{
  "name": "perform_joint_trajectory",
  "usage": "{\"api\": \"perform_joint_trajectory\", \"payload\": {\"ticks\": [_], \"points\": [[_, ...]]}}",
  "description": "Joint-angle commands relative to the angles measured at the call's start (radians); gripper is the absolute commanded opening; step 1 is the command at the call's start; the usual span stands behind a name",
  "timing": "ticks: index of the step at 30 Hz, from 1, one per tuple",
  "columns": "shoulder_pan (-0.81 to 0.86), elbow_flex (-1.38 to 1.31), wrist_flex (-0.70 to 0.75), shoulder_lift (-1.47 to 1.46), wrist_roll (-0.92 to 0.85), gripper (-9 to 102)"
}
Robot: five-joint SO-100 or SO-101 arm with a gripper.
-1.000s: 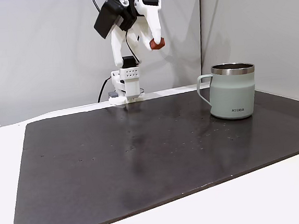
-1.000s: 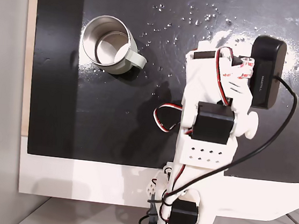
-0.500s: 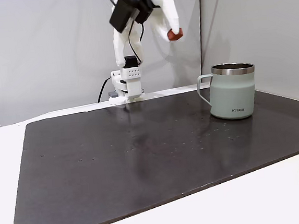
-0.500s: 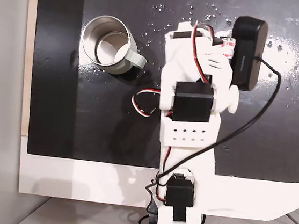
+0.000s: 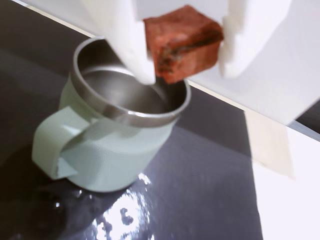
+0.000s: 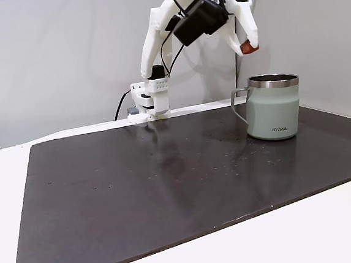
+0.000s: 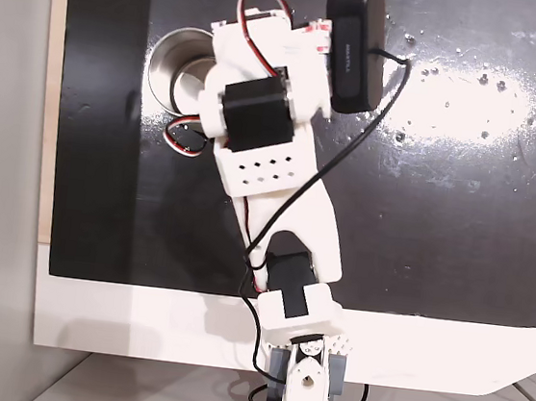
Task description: Grasp a cube and put it in the cup.
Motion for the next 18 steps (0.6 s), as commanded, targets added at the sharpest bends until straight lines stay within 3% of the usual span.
{"api": "perform_joint_trajectory", "payload": {"ticks": [1,18], "points": [[-0.043,-0.081,-0.025,-0.021,-0.003,1],[-0.213,-0.176,-0.015,-0.192,-0.072,1]]}}
